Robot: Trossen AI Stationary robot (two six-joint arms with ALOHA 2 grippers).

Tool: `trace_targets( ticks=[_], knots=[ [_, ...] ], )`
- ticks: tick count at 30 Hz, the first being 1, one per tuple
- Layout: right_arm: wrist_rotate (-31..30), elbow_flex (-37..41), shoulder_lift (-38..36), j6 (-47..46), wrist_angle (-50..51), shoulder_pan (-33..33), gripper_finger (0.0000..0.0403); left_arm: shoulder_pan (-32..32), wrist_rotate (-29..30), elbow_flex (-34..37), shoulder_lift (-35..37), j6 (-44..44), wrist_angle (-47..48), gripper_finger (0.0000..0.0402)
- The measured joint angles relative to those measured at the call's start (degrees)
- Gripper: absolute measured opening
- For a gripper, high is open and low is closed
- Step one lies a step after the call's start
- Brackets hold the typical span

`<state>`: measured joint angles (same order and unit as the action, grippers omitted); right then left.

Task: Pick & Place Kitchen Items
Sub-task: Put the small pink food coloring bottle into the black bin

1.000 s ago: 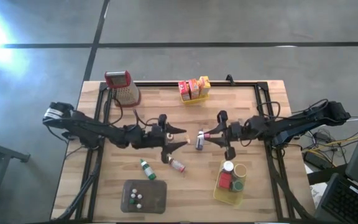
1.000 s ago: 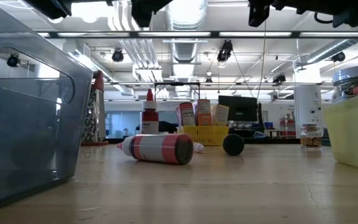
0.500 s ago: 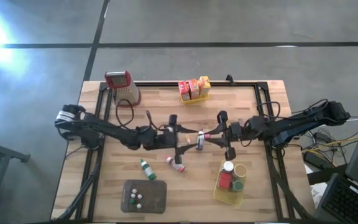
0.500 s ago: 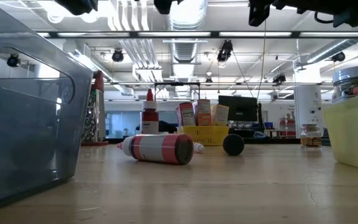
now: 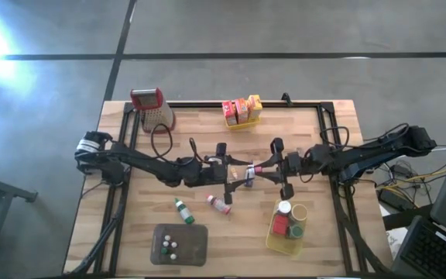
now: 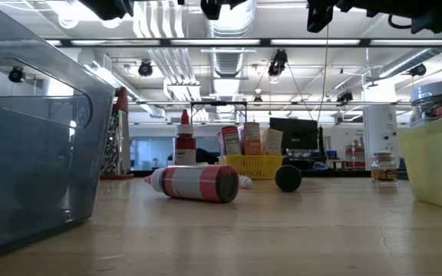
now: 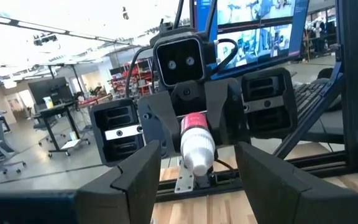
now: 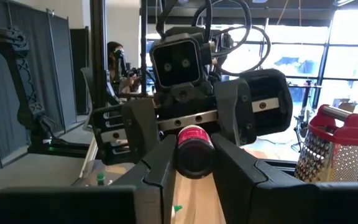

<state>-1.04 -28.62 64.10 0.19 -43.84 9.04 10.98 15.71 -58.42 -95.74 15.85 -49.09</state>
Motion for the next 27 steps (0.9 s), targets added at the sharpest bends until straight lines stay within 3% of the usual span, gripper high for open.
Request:
trace_targets(
  ticks=[6,16,22,27],
  knots=[
    [0.0,0.0,0.0,0.2,0.0,0.0,0.007,-0.1,-0.2,-0.6,0.0,0.8,0.0,0.0213],
    [0.0,0.0,0.0,0.2,-0.1,0.0,0.0084,-0.4,-0.4,-0.7,0.0,0.9,0.1,0.0212],
    [0.0,0.0,0.0,0.2,-0.1,0.0,0.0071,-0.8,-1.7,-0.9,0.0,0.9,0.1,0.0185],
    [0.0,0.0,0.0,0.2,-0.1,0.0,0.0088,-0.8,-1.7,-0.9,0.0,0.9,0.2,0.0154]
  ],
)
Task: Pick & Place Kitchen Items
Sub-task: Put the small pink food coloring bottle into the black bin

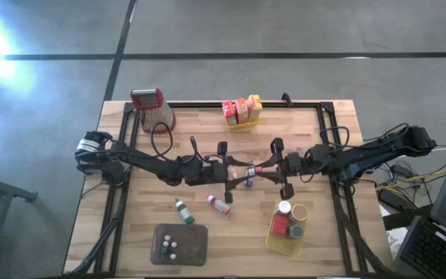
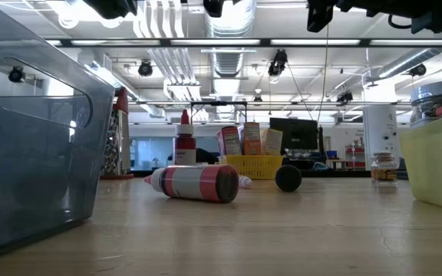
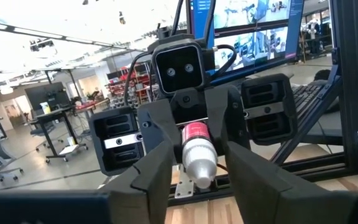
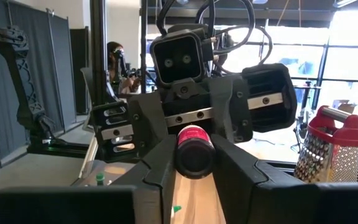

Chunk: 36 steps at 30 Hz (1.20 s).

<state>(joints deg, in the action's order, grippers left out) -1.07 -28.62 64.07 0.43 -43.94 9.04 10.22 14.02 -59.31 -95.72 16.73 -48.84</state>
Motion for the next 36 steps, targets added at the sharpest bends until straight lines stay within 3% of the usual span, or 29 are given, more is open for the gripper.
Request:
trace_targets(
  ticks=[9,13,25,36],
  knots=[
    [0.1,0.0,-0.1,0.3,-0.1,0.0,0.007,0.0,-0.5,0.1,0.1,-0.3,0.0,0.0106],
    [0.1,0.0,-0.1,0.2,-0.2,0.0,0.0083,0.0,-0.8,0.1,0.1,-0.5,0.0,0.0091],
    [0.1,0.0,-0.1,-1.0,-0.1,0.0,0.0073,0.0,-2.4,0.1,0.1,-1.6,0.0,0.0082],
    [0.3,0.0,-1.2,-2.1,2.0,0.1,0.0175,-0.1,-2.5,0.1,0.2,-1.6,0.4,0.0081]
  ],
)
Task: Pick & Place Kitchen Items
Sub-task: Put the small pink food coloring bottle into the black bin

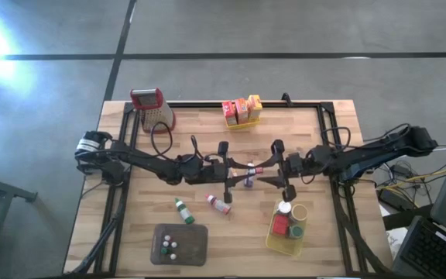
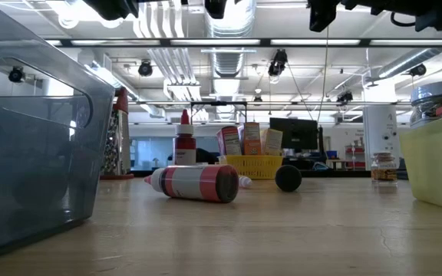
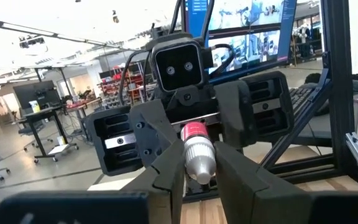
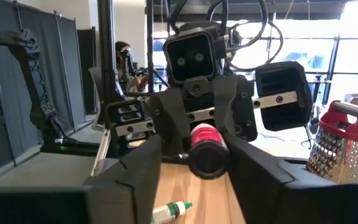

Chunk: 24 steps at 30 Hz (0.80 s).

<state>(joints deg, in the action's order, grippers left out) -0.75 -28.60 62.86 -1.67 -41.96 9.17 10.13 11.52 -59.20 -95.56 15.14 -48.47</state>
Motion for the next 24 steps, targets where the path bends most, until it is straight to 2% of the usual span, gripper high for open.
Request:
trace_targets(
  ticks=[6,10,16,24],
  knots=[
    [-0.7,0.0,-7.4,-0.7,12.6,0.0,0.0219,0.1,-0.5,0.0,2.3,-0.6,6.8,0.0081],
    [-1.1,0.1,-14.2,-1.7,23.2,-0.1,0.0246,0.3,-0.5,-0.2,6.6,-5.7,16.7,0.0081],
    [-1.4,0.1,-23.7,-2.5,29.9,-0.3,0.0272,1.4,-0.4,-4.6,14.8,-13.7,41.9,0.0081],
    [-0.9,0.1,-32.6,-7.5,32.2,-0.2,0.0295,5.2,-0.2,-16.7,20.7,-27.1,78.1,0.0081]
  ],
)
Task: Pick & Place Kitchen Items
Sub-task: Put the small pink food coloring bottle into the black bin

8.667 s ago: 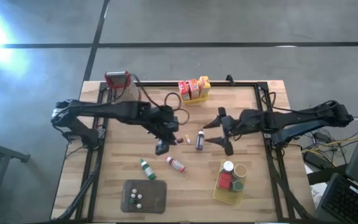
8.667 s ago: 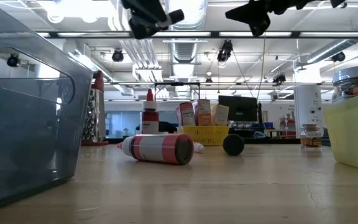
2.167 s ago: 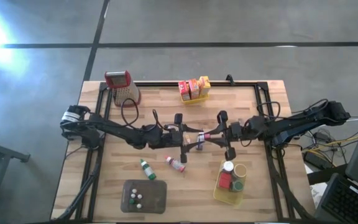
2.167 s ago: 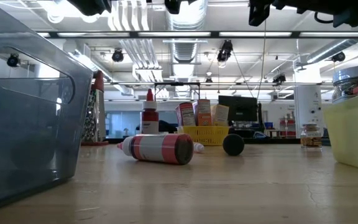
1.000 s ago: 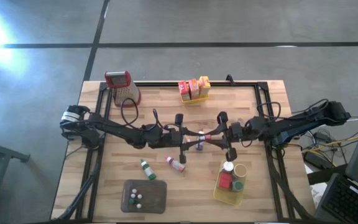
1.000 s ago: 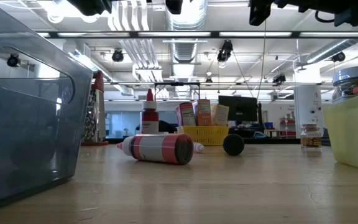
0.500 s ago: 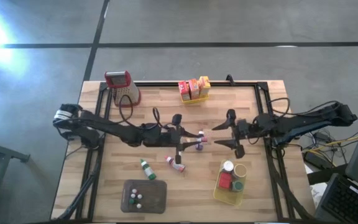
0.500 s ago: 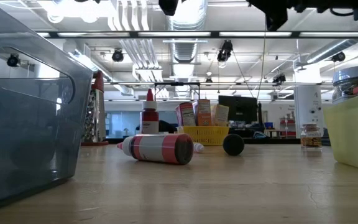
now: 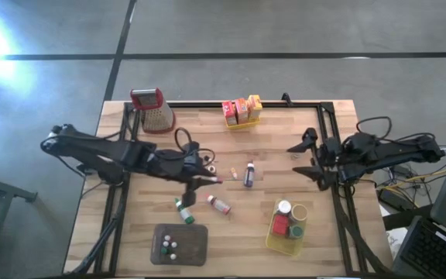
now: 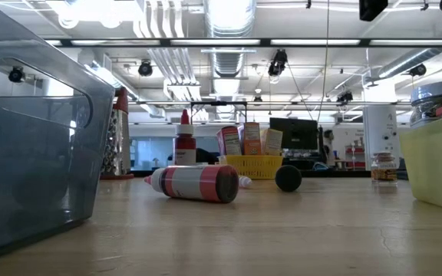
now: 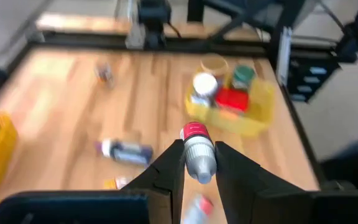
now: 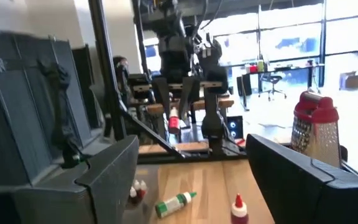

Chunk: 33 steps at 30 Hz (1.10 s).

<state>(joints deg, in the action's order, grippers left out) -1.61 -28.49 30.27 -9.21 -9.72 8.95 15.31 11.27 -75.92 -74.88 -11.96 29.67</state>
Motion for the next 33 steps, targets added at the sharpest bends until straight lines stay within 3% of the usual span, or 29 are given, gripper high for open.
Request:
trace_targets(
  ticks=[4,10,16,23,33],
  knots=[
    [0.1,0.0,-1.9,0.5,0.4,0.0,0.0308,3.0,0.0,-5.0,0.0,-3.3,10.1,0.0081],
    [0.1,0.0,-2.1,3.0,0.4,0.0,0.0327,7.0,-1.4,-9.6,-1.1,-4.7,17.4,0.0081],
    [0.1,0.0,-1.1,5.4,0.4,0.0,0.0346,11.7,-6.3,-9.0,-2.6,-2.8,20.4,0.0081],
    [0.1,0.0,0.1,5.2,0.6,0.0,0.0361,17.3,-7.1,-7.8,-6.0,4.0,23.0,0.0081],
    [0.2,0.0,2.1,5.2,0.6,0.0,0.0338,20.4,-7.8,-7.8,-12.5,4.5,23.3,0.0081]
  ],
)
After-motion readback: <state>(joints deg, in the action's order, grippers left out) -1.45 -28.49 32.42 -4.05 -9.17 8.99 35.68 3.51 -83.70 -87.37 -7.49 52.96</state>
